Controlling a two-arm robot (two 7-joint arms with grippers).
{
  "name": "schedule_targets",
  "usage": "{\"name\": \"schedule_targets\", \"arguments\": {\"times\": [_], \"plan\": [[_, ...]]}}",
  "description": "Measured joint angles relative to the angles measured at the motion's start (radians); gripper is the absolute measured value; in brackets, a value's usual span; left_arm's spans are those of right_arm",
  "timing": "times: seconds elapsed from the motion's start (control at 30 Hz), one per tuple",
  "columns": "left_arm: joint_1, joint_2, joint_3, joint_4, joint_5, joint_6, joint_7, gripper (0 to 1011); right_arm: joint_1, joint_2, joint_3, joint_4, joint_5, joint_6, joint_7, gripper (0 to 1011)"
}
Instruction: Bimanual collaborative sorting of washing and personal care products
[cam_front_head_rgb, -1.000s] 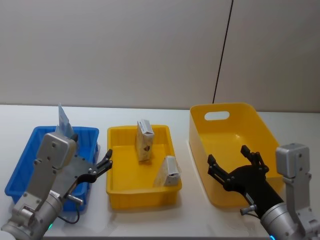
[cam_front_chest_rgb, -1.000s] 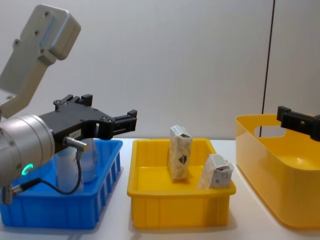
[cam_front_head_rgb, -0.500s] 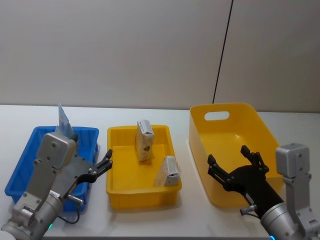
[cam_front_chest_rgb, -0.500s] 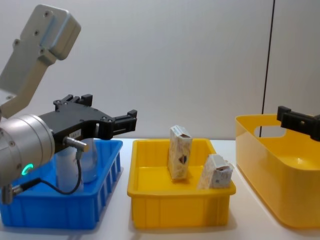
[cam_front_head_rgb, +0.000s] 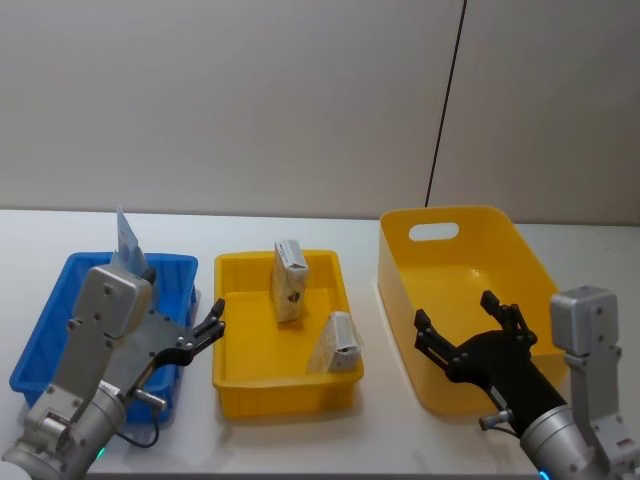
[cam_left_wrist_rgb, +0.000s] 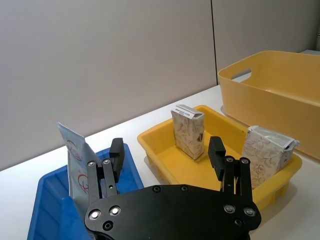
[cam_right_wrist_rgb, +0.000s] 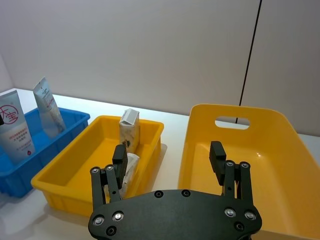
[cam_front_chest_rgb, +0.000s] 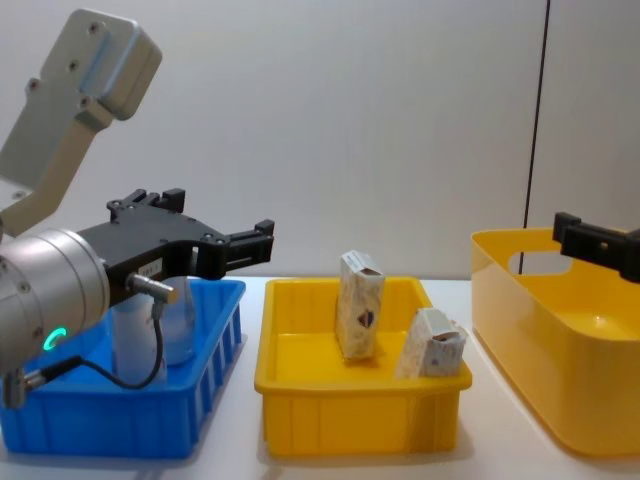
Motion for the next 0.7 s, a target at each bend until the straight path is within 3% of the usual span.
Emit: {"name": "schedule_targets", "arguments": {"times": [0.23, 0.7], "plan": [[0.000, 0.000, 0.000, 0.000, 0.000, 0.000, 0.000, 1001, 0.009, -0.002, -0.012, -0.002, -0.011, 0.022, 0.005, 1004], [0.000, 0.000, 0.000, 0.000, 0.000, 0.000, 0.000, 1001, 0.064, -0.027, -0.055, 0.021, -0.029, 0.137, 0.019, 1004]]}}
